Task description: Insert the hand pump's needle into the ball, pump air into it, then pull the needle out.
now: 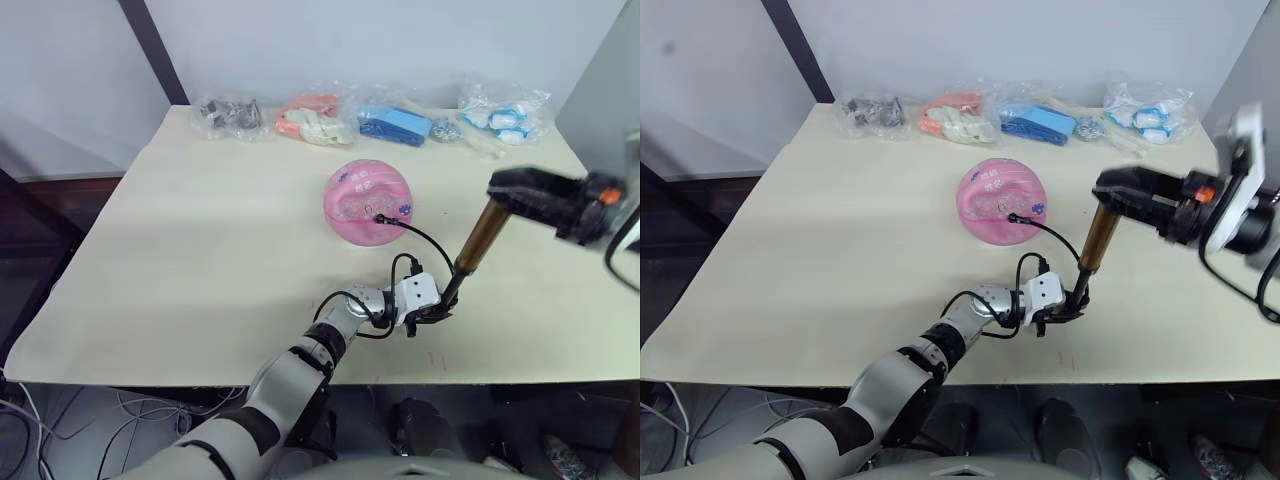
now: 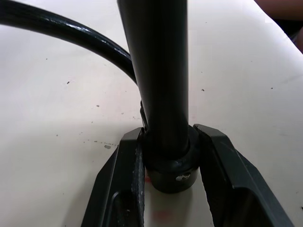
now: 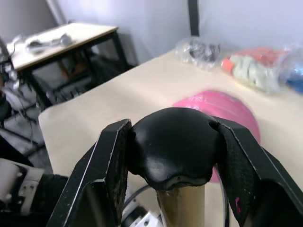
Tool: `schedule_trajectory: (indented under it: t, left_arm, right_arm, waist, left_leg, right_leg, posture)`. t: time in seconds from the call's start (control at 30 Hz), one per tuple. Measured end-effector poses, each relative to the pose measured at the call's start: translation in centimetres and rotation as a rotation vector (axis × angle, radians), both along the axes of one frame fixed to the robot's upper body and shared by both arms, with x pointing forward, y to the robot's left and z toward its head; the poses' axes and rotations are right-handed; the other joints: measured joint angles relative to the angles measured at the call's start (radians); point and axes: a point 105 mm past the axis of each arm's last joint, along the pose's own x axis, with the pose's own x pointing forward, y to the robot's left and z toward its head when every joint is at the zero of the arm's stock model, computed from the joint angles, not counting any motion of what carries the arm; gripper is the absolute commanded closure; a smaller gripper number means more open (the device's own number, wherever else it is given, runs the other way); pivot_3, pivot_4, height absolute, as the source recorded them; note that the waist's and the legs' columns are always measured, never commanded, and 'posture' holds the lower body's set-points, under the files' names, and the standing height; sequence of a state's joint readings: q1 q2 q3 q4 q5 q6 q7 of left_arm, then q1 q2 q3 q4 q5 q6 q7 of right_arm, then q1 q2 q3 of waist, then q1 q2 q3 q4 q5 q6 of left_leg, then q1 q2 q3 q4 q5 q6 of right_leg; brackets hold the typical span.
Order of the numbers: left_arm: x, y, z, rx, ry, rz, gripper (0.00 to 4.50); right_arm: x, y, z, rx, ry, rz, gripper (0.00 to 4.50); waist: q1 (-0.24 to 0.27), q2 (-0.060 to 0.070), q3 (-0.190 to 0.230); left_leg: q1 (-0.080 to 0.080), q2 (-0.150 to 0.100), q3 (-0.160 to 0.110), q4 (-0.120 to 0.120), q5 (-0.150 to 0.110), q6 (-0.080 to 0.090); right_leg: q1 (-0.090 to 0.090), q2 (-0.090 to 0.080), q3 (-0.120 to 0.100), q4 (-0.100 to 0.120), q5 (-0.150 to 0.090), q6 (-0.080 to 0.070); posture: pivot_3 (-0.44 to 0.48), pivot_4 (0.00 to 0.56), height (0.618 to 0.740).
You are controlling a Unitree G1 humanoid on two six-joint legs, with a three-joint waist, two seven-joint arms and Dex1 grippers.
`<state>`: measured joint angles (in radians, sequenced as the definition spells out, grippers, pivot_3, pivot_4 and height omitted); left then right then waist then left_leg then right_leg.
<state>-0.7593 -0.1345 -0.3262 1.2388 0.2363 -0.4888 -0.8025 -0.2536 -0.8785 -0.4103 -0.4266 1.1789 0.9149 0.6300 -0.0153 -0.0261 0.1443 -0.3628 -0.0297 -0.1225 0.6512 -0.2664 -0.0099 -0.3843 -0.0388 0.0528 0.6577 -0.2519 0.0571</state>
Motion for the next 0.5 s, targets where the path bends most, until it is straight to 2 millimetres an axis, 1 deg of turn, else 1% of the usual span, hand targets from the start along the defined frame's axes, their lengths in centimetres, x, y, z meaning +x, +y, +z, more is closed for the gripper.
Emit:
schedule_trajectory:
  t: [0.07,0.1,0.13,0.17,0.37,0.47,0.5]
  left_arm:
    - [0.0,0.0,0.0,0.001,0.001,0.002,3.40]
    - [0.0,0.1,-0.1,0.001,0.003,0.002,3.40]
    - [0.0,0.1,-0.1,0.001,0.003,0.002,3.40]
    - [-0.1,0.0,-0.1,0.001,0.003,0.002,3.40]
    - [-0.1,0.1,-0.2,0.001,0.006,0.004,3.40]
    - [-0.1,0.1,-0.2,0.000,0.008,0.006,3.40]
    - [-0.1,0.2,-0.2,-0.002,0.010,0.008,3.40]
  right_arm:
    - [-0.1,0.2,-0.6,-0.010,-0.006,0.001,2.40]
    - [-0.1,0.6,-1.7,-0.014,0.003,0.004,2.40]
    - [0.0,0.7,-2.0,-0.012,0.004,0.003,2.40]
    - [0.1,1.1,-3.0,-0.004,0.015,0.003,2.40]
    - [0.5,2.4,-6.7,-0.036,0.048,0.000,2.40]
    - [0.8,2.8,-8.2,-0.032,0.073,-0.010,2.45]
    - [0.8,2.9,-8.3,-0.025,0.070,-0.009,2.45]
  waist:
    - [-0.001,0.001,-0.001]
    - [-0.001,0.000,-0.001]
    - [-0.001,0.000,-0.001]
    - [0.000,0.000,-0.001]
    - [-0.001,-0.001,-0.003]
    - [0.000,-0.002,-0.003]
    - [-0.001,-0.002,-0.003]
  left_leg:
    - [0.002,0.000,-0.001,0.000,0.000,0.000]
    - [0.002,0.000,-0.002,0.000,0.000,0.000]
    - [0.002,0.000,-0.002,0.000,0.000,0.000]
    - [0.001,0.000,-0.002,0.000,0.000,0.000]
    - [0.002,0.000,-0.002,0.000,0.000,0.000]
    - [0.002,0.000,-0.002,0.000,0.000,0.000]
    - [0.003,0.000,-0.002,-0.001,0.000,0.000]
  right_leg:
    - [0.001,0.000,-0.001,0.000,-0.001,0.002]
    - [0.002,0.001,-0.001,-0.001,-0.002,0.003]
    - [0.002,0.001,-0.001,-0.001,-0.002,0.003]
    - [0.002,0.001,-0.002,-0.001,-0.002,0.003]
    - [0.002,0.001,-0.002,-0.001,-0.002,0.004]
    - [0.003,0.001,-0.002,-0.002,-0.002,0.004]
    - [0.003,0.001,-0.002,-0.001,-0.002,0.004]
  posture:
    - [0.000,0.150,0.740]
    - [0.000,0.150,0.740]
    - [0.000,0.150,0.740]
    - [0.000,0.150,0.740]
    - [0.000,0.150,0.740]
    - [0.000,0.150,0.740]
    - [0.000,0.150,0.740]
